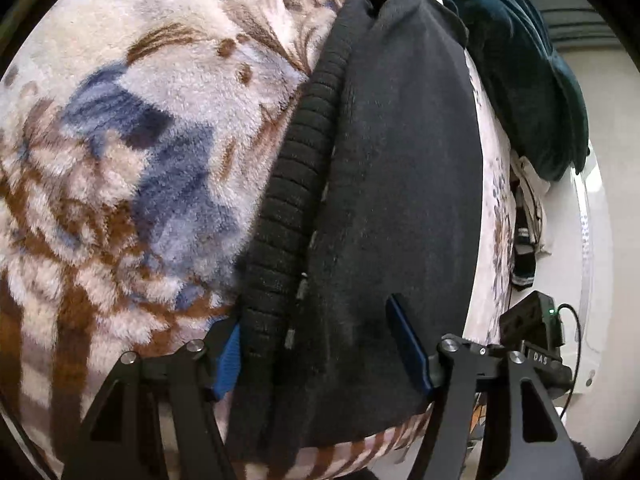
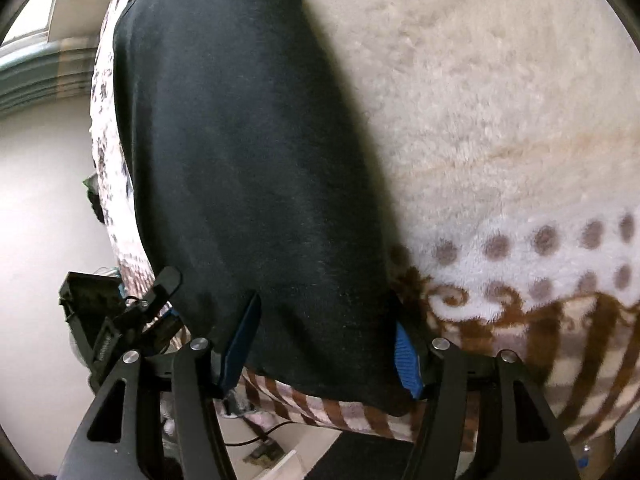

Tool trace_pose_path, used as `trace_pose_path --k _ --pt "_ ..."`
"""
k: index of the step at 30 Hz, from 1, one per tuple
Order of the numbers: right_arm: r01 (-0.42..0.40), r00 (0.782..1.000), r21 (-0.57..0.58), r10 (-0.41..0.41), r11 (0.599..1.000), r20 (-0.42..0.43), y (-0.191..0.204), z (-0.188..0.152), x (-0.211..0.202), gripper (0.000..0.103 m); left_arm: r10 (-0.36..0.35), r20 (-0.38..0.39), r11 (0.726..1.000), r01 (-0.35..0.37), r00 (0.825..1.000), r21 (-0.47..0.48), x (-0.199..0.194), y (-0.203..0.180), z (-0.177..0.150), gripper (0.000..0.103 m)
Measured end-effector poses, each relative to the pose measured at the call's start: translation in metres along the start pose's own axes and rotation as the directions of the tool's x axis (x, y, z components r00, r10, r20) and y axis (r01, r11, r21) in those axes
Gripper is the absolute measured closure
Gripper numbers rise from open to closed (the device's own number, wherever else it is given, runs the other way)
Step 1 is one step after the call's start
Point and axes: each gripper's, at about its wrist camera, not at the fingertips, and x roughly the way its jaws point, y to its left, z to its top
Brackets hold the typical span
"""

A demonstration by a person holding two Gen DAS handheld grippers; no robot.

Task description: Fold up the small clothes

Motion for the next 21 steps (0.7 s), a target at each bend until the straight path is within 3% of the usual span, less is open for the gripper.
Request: trace_pose_path --k 5,8,11,14,19,20,21 --pt "-0.167 0.985 0.029 0.168 0.986 -0.031 -0.004 0.01 0.0 0.038 -0.01 0.0 1.0 0.01 1.0 0.018 0.001 0.002 0.001 0.04" --pt "-0.209 0.977 0.052 0.211 0.977 -0.035 -0.01 0.011 0.005 0.038 -0.03 0.013 0.999 0.03 0.999 0.017 0.002 0.001 -0.001 0.041" --pt "-0.266 0.962 0.064 0.269 0.962 -0.043 -0.017 0.01 0.006 0.038 -0.077 0.008 0.997 0.077 0.997 -0.005 0.0 0.005 -0.008 0.055" --pt "-0.306 0.949 0.05 0.309 0.951 -0.068 -0.02 0.008 0.006 0.038 -0.119 -0.015 0.992 0.119 0.993 -0.039 0.002 0.013 -0.016 0.056" --pt "-0.337 0.933 0.071 0.343 0.939 -0.108 -0.024 0.008 0.016 0.038 -0.117 -0.035 0.993 0.116 0.993 -0.031 0.003 0.014 -0.014 0.056" --pt "-0.343 0.93 0.077 0.35 0.936 -0.11 -0.027 0.01 0.015 0.038 -0.111 -0.032 0.993 0.11 0.993 -0.031 0.003 0.013 -0.013 0.061" --pt "-0.349 0.927 0.08 0.357 0.934 -0.114 -0.026 0.011 0.016 0.038 -0.09 -0.03 0.996 0.09 0.995 -0.024 0.003 0.012 -0.013 0.081"
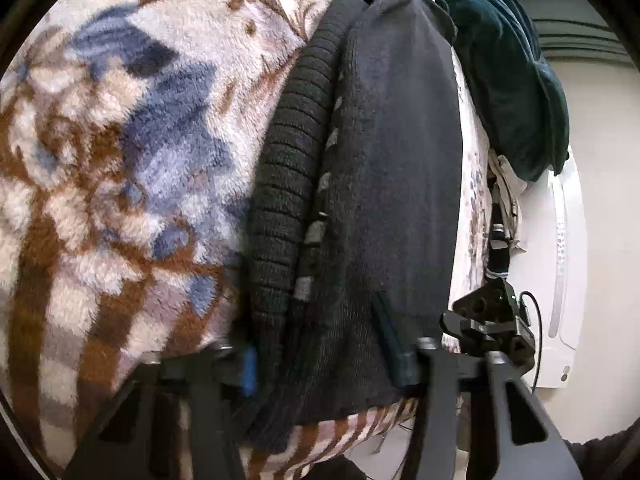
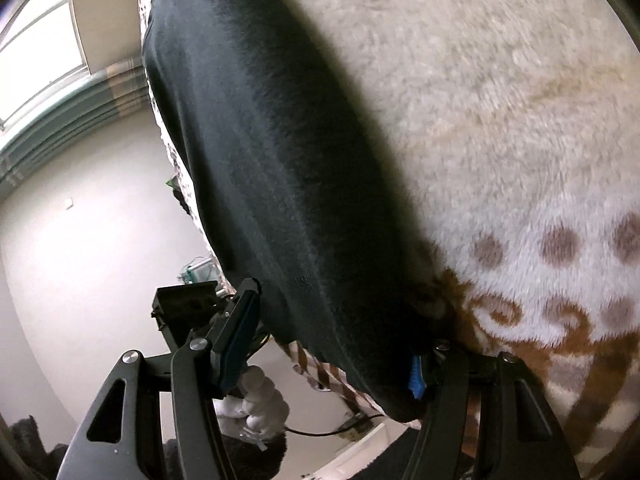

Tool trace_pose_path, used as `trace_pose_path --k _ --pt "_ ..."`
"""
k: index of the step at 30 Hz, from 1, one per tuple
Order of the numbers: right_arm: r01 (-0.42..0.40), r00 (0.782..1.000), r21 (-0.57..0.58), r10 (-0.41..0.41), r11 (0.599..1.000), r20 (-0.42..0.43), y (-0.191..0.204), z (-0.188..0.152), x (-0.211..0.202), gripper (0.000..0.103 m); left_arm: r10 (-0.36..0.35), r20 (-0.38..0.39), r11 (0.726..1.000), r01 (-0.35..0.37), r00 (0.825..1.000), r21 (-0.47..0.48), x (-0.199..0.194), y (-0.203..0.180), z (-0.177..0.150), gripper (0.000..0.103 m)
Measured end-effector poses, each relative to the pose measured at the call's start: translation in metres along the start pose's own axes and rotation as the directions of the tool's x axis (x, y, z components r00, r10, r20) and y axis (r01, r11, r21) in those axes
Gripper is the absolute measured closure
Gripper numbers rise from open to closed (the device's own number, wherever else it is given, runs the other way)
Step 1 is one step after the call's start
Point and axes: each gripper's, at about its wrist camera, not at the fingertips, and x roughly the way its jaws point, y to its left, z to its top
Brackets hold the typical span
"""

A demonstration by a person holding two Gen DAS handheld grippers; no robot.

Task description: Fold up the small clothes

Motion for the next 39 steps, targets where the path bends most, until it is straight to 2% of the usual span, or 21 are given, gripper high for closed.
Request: trace_pose_path --k 1,3,5,7,8,11,15,19,23,26,29,31,34,38,39 --pt "-0.005 1.0 -0.002 0.005 1.0 -0.002 0.001 0.001 0.001 0.038 0.019 -0.002 1.0 -0.019 1.0 0.006 -0.001 0.001 -0.001 0.093" --pt "-0.001 1.0 -0.018 0.001 1.0 -0.006 0.005 0.004 -0.002 0.038 0.032 0.022 0.999 -0.033 0.999 0.022 -0.006 -0.002 -0.003 0.093" --pt "0.026 1.0 -0.045 -0.026 0.999 0.001 0.009 -0.005 0.001 0.044 0.047 0.036 0.998 -0.048 0.998 0.035 -0.011 -0.007 -0.006 0.094" --pt "0.107 0.994 -0.078 -0.106 0.991 0.02 0.016 -0.009 0.007 0.08 0.062 0.053 0.997 -0.064 0.997 0.042 -0.016 -0.014 -0.006 0.094" --pt "0.132 0.991 -0.087 -0.13 0.988 0.027 0.017 -0.012 0.009 0.087 0.06 0.06 0.997 -0.062 0.996 0.039 -0.019 -0.018 -0.006 0.094" --pt "0.15 0.988 -0.092 -0.145 0.984 0.057 0.024 -0.02 0.005 0.089 0.038 0.078 0.999 -0.04 0.996 0.027 -0.027 -0.027 -0.005 0.094" --pt "0.135 0.987 -0.089 -0.126 0.987 0.099 0.043 -0.027 -0.018 0.092 -0.031 0.121 0.998 0.025 0.992 0.054 -0.052 -0.055 0.008 0.094" --pt "0.112 0.983 -0.133 -0.09 0.985 0.16 0.094 -0.029 -0.035 0.092 -0.099 0.17 0.992 0.084 0.98 0.093 -0.078 -0.09 0.039 0.094" --pt "0.101 0.972 -0.216 -0.05 0.971 0.23 0.163 -0.02 -0.054 0.093 -0.164 0.21 0.982 0.14 0.964 0.123 -0.095 -0.122 0.088 0.094" --pt "0.094 0.961 -0.267 -0.017 0.959 0.278 0.213 0.007 -0.068 0.093 -0.182 0.238 0.981 0.159 0.954 0.114 -0.097 -0.14 0.135 0.094" --pt "0.121 0.947 -0.318 -0.013 0.94 0.322 0.257 0.043 -0.071 0.093 -0.2 0.263 0.978 0.176 0.944 0.109 -0.087 -0.159 0.192 0.094" --pt "0.143 0.938 -0.35 -0.015 0.926 0.346 0.278 0.078 -0.083 0.093 -0.197 0.274 0.978 0.171 0.941 0.118 -0.075 -0.167 0.234 0.094" --pt "0.2 0.919 -0.376 -0.04 0.905 0.391 0.312 0.144 -0.089 0.093 -0.159 0.282 0.985 0.132 0.946 0.112 -0.047 -0.17 0.295 0.094" --pt "0.275 0.891 -0.347 -0.102 0.897 0.442 0.343 0.234 -0.081 0.094 -0.126 0.288 0.992 0.114 0.949 0.058 -0.01 -0.157 0.362 0.094" --pt "0.278 0.891 -0.335 -0.11 0.9 0.441 0.347 0.259 -0.078 0.094 -0.116 0.283 0.993 0.109 0.952 0.042 0.0 -0.154 0.378 0.094"
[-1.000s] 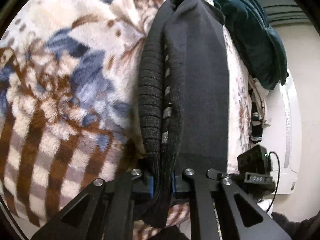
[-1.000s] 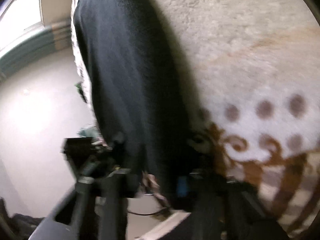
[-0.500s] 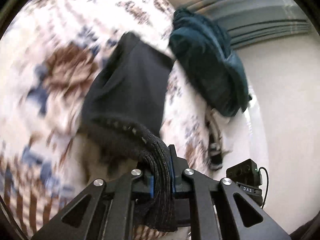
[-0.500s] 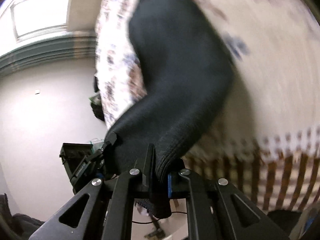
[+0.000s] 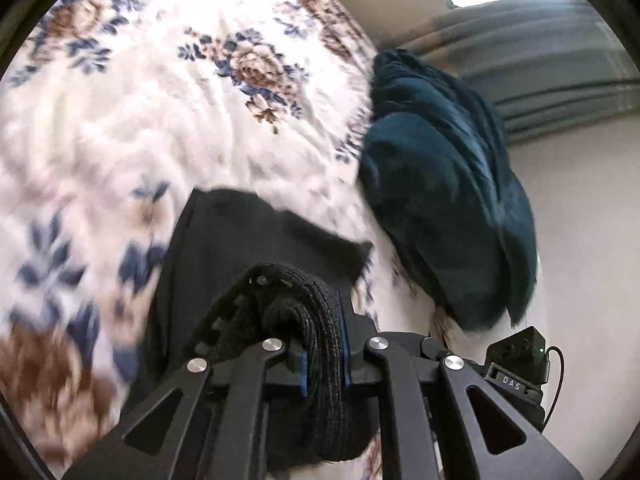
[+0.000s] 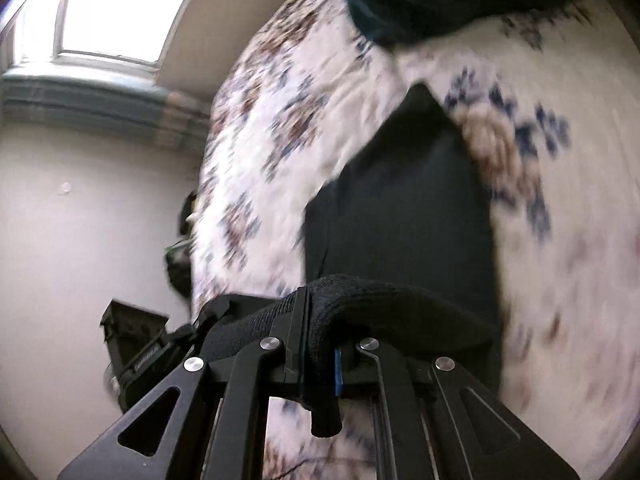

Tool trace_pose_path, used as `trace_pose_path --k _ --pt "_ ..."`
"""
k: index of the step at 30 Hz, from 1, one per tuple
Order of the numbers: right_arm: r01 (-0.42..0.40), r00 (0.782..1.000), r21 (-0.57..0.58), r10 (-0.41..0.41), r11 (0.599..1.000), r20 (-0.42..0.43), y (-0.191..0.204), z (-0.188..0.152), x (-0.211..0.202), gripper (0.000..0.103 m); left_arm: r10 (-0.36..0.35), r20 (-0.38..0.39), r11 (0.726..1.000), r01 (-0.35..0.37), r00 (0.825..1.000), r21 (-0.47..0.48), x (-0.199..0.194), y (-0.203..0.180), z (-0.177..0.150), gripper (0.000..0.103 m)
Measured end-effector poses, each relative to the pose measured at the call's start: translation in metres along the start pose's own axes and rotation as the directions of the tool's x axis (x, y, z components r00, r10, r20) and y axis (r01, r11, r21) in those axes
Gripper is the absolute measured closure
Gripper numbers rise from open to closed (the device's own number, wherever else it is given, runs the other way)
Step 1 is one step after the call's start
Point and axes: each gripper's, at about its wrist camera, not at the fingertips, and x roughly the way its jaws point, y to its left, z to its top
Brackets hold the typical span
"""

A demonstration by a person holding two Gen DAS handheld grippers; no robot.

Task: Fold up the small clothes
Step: 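Lift the folded black sweater with both grippers and lay it on the bed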

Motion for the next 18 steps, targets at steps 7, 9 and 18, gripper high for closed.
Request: trace_pose_path --k 7,9,18 --pt "0.071 0.996 0.027 -0.069 0.997 -0.061 -0.024 0.096 0.08 0.094 0.036 -0.083 0.984 -0.05 0.996 -0.174 0.076 0.043 0.047 0.091" --pt "0.049 0.996 0.118 -0.039 0.992 -0.086 -0.044 0.115 0.099 0.093 0.007 -0.093 0.958 -0.033 0.996 -0.285 0.086 0.062 0.05 0.084" --pt "-0.02 0.998 0.1 0.025 0.995 -0.054 -0.061 0.149 0.102 0.042 -0.109 -0.024 0.939 0.095 0.994 -0.329 0.092 0.059 0.055 0.054"
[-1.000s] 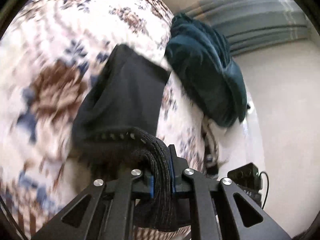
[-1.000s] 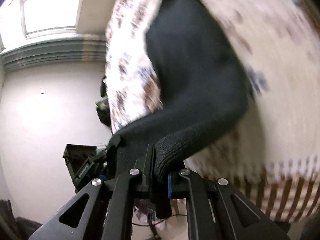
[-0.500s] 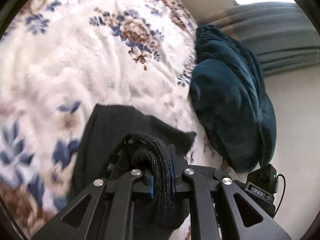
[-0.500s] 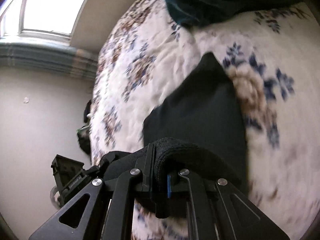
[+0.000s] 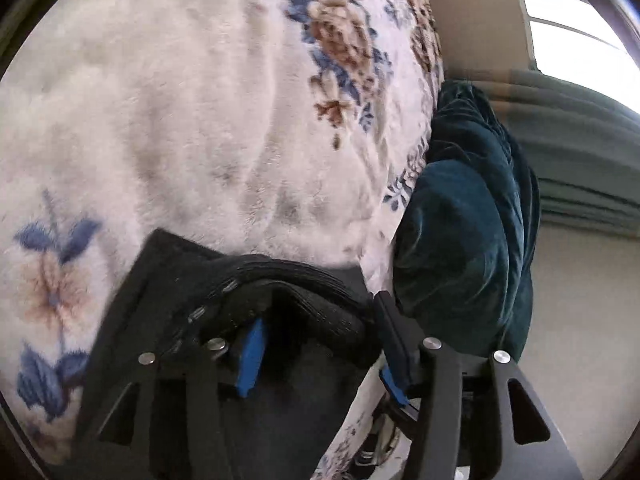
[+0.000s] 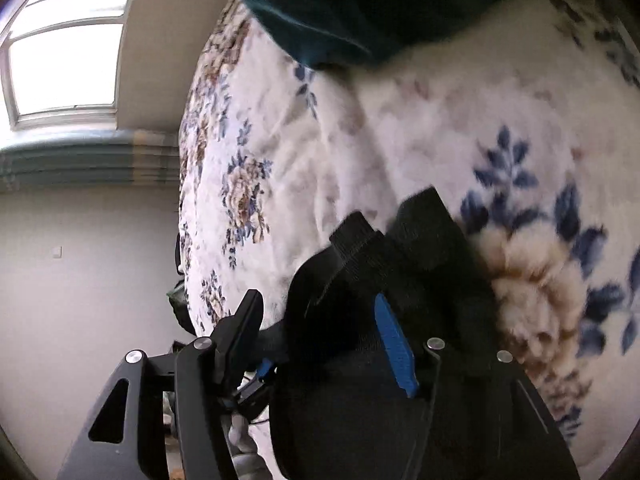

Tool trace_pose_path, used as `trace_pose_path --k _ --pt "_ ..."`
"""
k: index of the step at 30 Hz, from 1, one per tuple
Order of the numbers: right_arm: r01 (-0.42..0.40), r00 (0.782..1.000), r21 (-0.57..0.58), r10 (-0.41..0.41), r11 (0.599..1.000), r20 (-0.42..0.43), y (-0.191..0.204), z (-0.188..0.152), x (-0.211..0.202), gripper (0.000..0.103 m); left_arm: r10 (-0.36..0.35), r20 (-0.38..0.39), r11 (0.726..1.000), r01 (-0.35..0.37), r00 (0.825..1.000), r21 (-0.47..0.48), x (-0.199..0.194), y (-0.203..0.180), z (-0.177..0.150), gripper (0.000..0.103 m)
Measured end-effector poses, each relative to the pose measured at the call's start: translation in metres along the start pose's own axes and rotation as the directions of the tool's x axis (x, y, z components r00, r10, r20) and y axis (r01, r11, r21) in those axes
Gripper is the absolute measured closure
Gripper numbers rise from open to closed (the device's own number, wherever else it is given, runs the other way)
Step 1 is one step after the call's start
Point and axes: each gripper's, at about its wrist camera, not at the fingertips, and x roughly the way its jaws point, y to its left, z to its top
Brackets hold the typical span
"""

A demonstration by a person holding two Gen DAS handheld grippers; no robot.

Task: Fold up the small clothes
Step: 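Lift the folded black sweater with both grippers and lay it on the bed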

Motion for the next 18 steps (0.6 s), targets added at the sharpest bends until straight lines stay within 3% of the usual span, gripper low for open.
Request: trace_pose_path --k 3,6,8,11,12,15,18 --pt "0.073 0.997 -0.097 -0.073 0.993 0.009 0.008 -0.01 -0.014 0.039 -0.015 0.009 0.999 0.014 1.0 0.048 -0.011 -0.012 -0.006 0.053" --pt "0.135 0.991 -0.156 -0.133 0.979 0.024 0.007 -0.027 -0.032 0.026 -0.04 0.07 0.993 0.032 0.997 0.112 -0.041 -0.024 -0.024 0.044" --pt "0.164 0.986 -0.181 -0.163 0.97 0.02 0.002 -0.038 -0.039 0.025 -0.035 0.112 0.988 0.018 0.993 0.15 -0.065 -0.028 -0.043 0.044" --pt "0.209 0.978 -0.202 -0.21 0.957 0.018 -0.009 -0.055 -0.046 0.018 0.036 0.177 0.982 -0.068 0.984 0.179 -0.104 -0.022 -0.088 0.043" --pt "0.219 0.975 -0.204 -0.222 0.954 0.01 -0.015 -0.061 -0.045 0.011 0.069 0.197 0.978 -0.105 0.978 0.18 -0.111 -0.018 -0.101 0.043" --pt "0.249 0.966 -0.212 -0.258 0.945 -0.015 -0.032 -0.067 -0.033 0.008 0.184 0.252 0.959 -0.23 0.95 0.164 -0.126 0.006 -0.146 0.043" --pt "0.233 0.967 -0.198 -0.248 0.952 -0.053 -0.048 -0.067 -0.014 0.008 0.214 0.257 0.963 -0.247 0.943 0.106 -0.124 0.038 -0.181 0.043"
